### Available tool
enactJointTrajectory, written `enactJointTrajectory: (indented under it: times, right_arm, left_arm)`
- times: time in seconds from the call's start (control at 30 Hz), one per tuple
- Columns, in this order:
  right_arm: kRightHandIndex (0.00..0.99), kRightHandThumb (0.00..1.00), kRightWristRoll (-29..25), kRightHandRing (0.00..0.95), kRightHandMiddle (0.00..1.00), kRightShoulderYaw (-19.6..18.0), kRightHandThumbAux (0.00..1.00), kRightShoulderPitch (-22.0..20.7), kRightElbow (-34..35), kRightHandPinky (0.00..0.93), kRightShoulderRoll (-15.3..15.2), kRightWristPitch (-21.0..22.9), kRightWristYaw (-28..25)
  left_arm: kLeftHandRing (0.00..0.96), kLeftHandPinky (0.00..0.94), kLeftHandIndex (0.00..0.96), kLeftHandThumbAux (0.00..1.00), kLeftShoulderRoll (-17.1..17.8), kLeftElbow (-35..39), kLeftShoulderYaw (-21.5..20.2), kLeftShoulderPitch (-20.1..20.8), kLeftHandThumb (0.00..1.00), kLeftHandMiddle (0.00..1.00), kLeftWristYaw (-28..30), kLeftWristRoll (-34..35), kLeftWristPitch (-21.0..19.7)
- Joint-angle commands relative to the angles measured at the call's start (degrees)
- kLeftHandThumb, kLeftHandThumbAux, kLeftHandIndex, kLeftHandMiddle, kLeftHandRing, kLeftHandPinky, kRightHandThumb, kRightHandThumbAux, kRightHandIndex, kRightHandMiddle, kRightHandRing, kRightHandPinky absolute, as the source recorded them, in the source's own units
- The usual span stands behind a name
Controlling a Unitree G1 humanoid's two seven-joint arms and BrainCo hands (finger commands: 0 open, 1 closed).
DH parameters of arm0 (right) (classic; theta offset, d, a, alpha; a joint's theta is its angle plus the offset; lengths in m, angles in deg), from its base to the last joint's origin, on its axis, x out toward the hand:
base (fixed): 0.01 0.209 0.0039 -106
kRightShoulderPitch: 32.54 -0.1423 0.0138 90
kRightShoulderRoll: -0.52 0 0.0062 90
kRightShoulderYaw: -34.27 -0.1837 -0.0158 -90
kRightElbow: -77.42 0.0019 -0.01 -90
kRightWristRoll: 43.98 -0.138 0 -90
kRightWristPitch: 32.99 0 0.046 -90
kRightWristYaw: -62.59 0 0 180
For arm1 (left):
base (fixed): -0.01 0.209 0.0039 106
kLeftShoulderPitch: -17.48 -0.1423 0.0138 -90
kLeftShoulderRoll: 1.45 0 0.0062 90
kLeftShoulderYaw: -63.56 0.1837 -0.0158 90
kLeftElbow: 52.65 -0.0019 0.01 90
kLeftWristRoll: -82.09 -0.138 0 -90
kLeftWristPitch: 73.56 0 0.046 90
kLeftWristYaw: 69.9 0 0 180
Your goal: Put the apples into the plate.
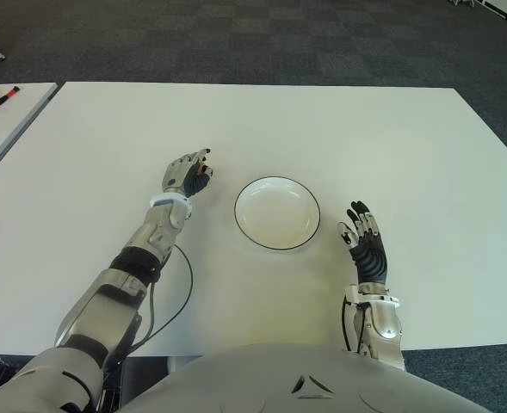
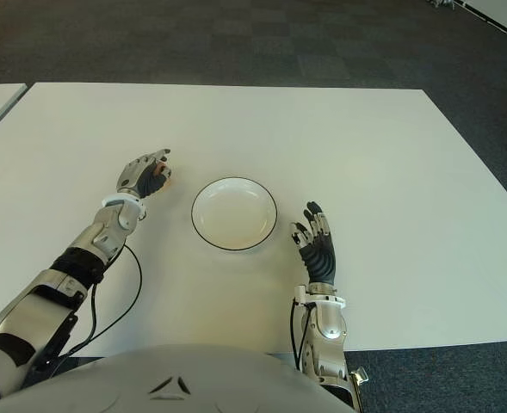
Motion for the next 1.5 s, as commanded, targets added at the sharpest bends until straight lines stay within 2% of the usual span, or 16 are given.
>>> enactJointTrajectory:
  times: [0.03, 0.27, 0.43, 0.7, 1.03, 1.3, 1.43, 1.47, 1.5]
  right_arm:
    - [0.07, 0.376, -0.85, 0.055, 0.031, -0.14, 0.65, -0.53, -0.25, 0.176, 0.51, 1.32, -0.01]
    - [0.072, 0.383, -0.88, 0.06, 0.031, -0.37, 0.644, -0.79, -0.32, 0.182, 0.57, 1.44, 0.19]
    - [0.072, 0.381, -0.75, 0.064, 0.036, -0.6, 0.648, -0.98, -0.45, 0.181, 0.71, 1.46, 0.55]
    - [0.076, 0.375, 0.24, 0.068, 0.037, -0.69, 0.645, -1.03, -0.4, 0.185, 0.42, 2.02, 1.19]
    - [0.065, 0.363, 2.09, 0.064, 0.033, -0.71, 0.632, -1.02, -0.21, 0.17, 0.04, 2.77, 2.67]
    - [0.059, 0.37, 1.65, 0.054, 0.029, -0.75, 0.641, -1.16, -0.33, 0.156, 0.09, 2.72, 2.83]
    - [0.058, 0.366, 1.5, 0.051, 0.028, -0.77, 0.647, -1.2, -0.45, 0.156, 0.06, 2.36, 2.73]
    - [0.059, 0.361, 1.48, 0.051, 0.027, -0.76, 0.651, -1.19, -0.46, 0.157, 0.04, 2.26, 2.7]
    - [0.059, 0.359, 1.48, 0.05, 0.027, -0.76, 0.653, -1.2, -0.5, 0.157, -0.01, 2.18, 2.65]
  left_arm:
    - [0.495, 0.605, 0.124, 0.381, -0.69, -3.02, 0.93, -2.75, 0.849, 0.277, 0.73, 0.09, -0.96]
    - [0.578, 0.674, 0.129, 0.389, -0.9, -3.34, 0.78, -2.65, 0.854, 0.34, -0.08, 0.35, -0.55]
    - [0.591, 0.682, 0.112, 0.392, -1.09, -3.49, 0.72, -2.6, 0.856, 0.343, -1.05, 0.32, -0.37]
    - [0.635, 0.71, 0.129, 0.404, -1.16, -3.14, 0.56, -2.82, 0.868, 0.401, -2.32, 0.45, 0.23]
    - [0.66, 0.692, 0.226, 0.428, -1.78, -2.87, -0.75, -3.29, 0.87, 0.49, -4.83, 1.85, 2.12]
    - [0.663, 0.646, 0.395, 0.442, -2.74, -3.77, -2.47, -3.56, 0.855, 0.596, -8.58, 3.27, 5.26]
    - [0.666, 0.638, 0.436, 0.445, -3.16, -4.5, -3.12, -3.49, 0.852, 0.624, -10.19, 3.82, 6.72]
    - [0.666, 0.635, 0.435, 0.531, -3.24, -4.67, -3.23, -3.47, 0.811, 0.632, -10.56, 3.91, 6.99]
    - [0.666, 0.634, 0.434, 0.561, -3.33, -4.85, -3.31, -3.43, 0.796, 0.635, -10.98, 3.98, 7.25]
